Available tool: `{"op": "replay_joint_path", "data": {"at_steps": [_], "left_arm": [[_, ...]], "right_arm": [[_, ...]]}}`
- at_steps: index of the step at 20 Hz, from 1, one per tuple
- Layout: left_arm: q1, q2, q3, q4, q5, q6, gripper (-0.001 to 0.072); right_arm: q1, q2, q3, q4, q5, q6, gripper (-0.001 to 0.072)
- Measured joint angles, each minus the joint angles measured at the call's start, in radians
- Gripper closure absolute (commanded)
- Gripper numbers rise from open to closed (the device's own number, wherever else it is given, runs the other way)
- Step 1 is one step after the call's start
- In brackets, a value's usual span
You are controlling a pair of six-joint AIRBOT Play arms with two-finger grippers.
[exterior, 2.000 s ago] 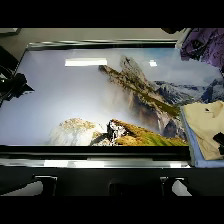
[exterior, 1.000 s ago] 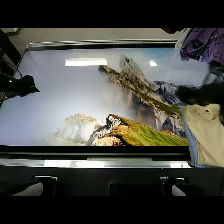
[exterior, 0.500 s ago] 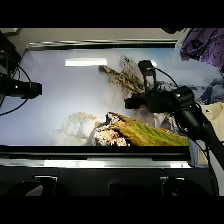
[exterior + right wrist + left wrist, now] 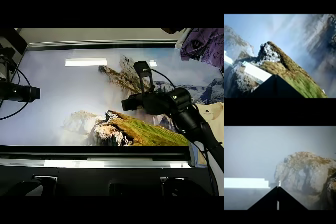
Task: Fold the clothes and pants, and hang the long-sleeved shirts on hangers.
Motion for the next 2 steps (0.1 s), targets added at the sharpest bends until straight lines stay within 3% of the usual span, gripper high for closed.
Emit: {"op": "replay_joint_path", "data": {"at_steps": [2], "left_arm": [[0.0, 0.0, 0.0, 0.003, 0.0, 0.0, 0.0692]], "right_arm": [[0.0, 0.0, 0.0, 0.0, 0.0, 0.0, 0.0682]]}}
